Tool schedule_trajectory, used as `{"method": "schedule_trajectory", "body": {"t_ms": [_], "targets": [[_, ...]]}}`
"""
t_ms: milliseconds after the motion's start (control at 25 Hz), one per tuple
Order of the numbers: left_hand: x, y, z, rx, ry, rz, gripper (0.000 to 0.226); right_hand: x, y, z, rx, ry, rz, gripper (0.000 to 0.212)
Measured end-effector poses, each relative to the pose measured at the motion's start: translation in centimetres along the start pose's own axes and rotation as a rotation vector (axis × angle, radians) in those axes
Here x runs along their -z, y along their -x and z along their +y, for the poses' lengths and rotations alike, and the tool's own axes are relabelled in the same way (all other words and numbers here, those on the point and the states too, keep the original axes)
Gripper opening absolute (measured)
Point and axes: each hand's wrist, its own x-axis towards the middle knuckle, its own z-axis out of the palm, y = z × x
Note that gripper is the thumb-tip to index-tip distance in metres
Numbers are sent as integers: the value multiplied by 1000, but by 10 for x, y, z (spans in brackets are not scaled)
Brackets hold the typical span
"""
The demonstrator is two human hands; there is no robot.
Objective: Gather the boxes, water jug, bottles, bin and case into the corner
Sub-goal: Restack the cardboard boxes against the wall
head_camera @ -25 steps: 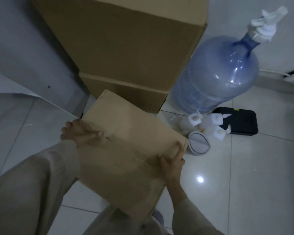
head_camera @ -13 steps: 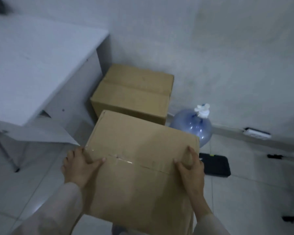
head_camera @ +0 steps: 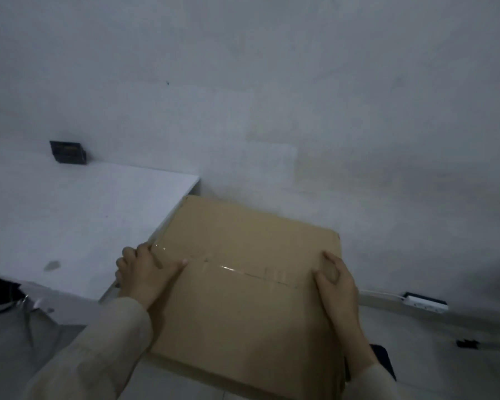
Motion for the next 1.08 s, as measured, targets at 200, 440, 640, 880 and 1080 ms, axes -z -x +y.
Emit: {"method": "schedule_trajectory", "body": {"t_ms": [200,440,640,880,1080], "targets": [[7,-61,36,-101,81,0,84,-12,-67,-43,112,105,25,41],[-25,-176,54,-125,61,-152,78,-66,-174,-58,102,202,-148,29],[-68,-256,48,-55,3,-218,75,-129,-239,-48,31,292,-267,31],[-91,-342,65,-85,-25,-197,69,-174,-289,-56,32,325,-205,29],[-109,-358,64,-115,-125,-142,64,-194,-299,-51,83,353,-129,26]]}}
